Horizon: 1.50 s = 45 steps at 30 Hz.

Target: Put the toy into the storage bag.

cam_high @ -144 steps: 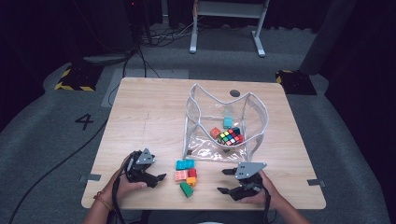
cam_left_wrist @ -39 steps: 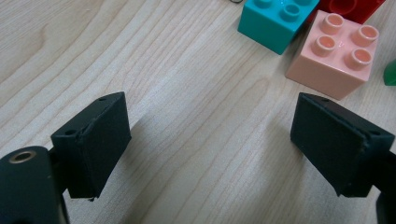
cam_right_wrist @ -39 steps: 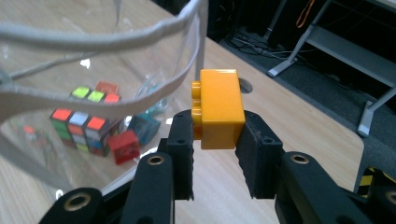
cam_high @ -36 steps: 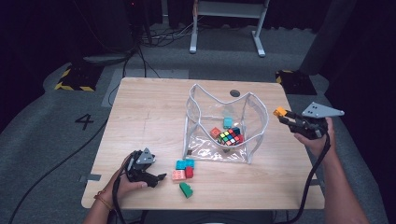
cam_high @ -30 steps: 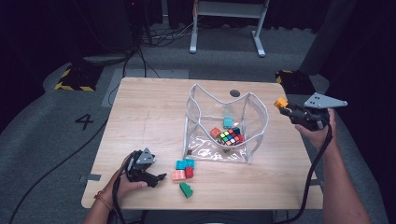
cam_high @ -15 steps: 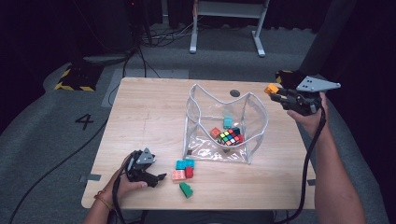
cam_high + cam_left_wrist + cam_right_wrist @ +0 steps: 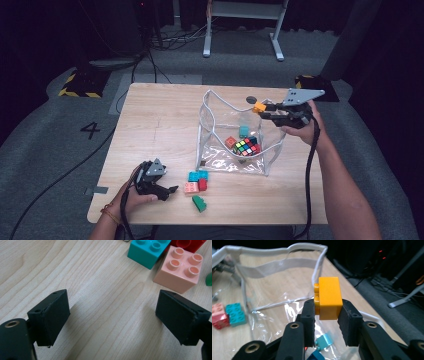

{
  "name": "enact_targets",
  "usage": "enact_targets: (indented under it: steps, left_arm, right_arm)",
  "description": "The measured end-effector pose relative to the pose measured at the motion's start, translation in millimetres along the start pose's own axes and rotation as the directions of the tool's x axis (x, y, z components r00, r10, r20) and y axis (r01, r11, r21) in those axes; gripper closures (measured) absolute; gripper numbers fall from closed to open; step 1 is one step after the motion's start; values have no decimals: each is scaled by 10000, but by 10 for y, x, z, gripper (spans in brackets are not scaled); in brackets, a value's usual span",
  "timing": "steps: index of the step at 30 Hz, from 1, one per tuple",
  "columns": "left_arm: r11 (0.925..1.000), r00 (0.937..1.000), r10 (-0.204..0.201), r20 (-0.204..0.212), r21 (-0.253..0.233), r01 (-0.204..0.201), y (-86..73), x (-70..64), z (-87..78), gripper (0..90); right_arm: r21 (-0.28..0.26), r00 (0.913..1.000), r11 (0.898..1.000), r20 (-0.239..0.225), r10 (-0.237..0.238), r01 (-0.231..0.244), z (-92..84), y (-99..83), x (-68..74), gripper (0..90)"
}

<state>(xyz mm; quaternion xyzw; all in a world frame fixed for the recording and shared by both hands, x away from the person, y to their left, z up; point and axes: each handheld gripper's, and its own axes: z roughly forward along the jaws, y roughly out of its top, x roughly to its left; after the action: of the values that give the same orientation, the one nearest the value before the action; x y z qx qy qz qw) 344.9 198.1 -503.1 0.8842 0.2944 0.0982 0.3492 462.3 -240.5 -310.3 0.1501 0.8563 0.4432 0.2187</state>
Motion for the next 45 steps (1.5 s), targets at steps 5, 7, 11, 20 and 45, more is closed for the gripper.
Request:
enact_targets:
  steps: [5,7,11,20,45]
  left_arm:
    - [10000,10000,-5,1,-1,5,0,0,0,121]
    - [10000,10000,-7,2,-1,7,0,0,0,122]
    - [10000,10000,-6,1,-1,6,0,0,0,121]
    - [10000,10000,4,16,-2,-4,-1,1,0,122]
    - [10000,10000,12,13,1,-12,0,1,-1,122]
  right_arm:
    - [816,9950,9939,-726,-688,747,199,87,120,679]
    - [1302,9924,9869,-891,-846,958,271,126,149,679]
    - [2235,9893,9674,-1099,-963,1190,396,197,191,679]
    - [3661,9824,9150,-1371,-1272,1696,527,228,204,678]
    - [2193,9992,9750,-67,386,-362,-39,-52,145,499]
